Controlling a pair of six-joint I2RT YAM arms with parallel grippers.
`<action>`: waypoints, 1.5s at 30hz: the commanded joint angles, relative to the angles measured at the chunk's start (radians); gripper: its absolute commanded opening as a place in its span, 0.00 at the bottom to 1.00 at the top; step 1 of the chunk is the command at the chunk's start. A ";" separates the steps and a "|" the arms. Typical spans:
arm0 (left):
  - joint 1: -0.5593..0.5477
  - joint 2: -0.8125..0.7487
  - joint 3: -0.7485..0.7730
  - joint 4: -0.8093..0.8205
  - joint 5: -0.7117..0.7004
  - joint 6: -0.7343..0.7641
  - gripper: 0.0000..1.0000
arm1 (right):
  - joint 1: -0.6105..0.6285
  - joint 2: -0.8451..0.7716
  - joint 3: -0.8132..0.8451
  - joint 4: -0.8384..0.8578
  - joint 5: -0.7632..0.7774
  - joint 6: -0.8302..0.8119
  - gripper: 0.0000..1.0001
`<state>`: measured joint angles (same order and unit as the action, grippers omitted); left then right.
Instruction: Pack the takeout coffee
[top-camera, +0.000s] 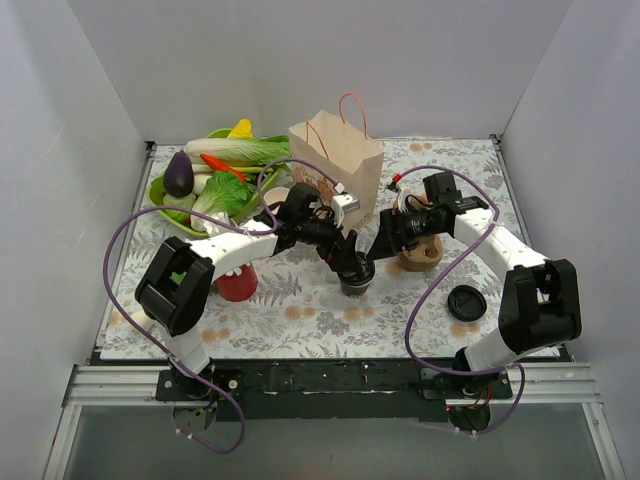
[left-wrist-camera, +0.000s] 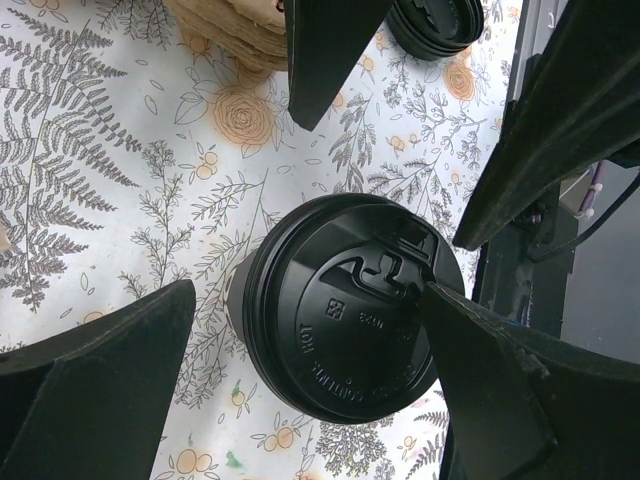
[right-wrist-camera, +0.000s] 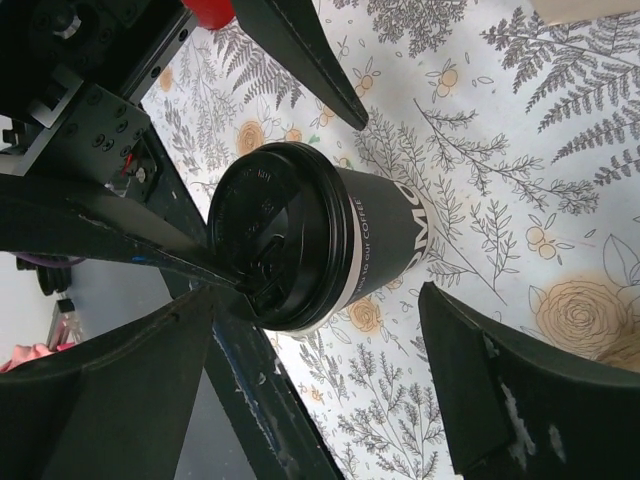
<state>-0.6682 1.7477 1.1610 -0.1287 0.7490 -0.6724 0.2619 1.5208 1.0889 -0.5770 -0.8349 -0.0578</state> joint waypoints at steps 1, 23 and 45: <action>-0.010 -0.005 0.042 0.011 0.013 0.016 0.98 | -0.001 -0.024 -0.012 -0.012 -0.046 -0.019 0.93; 0.012 -0.102 0.071 -0.081 -0.126 -0.022 0.98 | 0.028 0.031 -0.004 -0.043 -0.026 -0.010 0.98; 0.036 -0.116 -0.032 -0.063 -0.131 -0.050 0.97 | 0.042 0.062 -0.018 -0.043 0.029 -0.042 0.94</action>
<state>-0.6315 1.6684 1.1374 -0.2096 0.5987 -0.7372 0.2970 1.5997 1.0813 -0.6090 -0.8165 -0.0692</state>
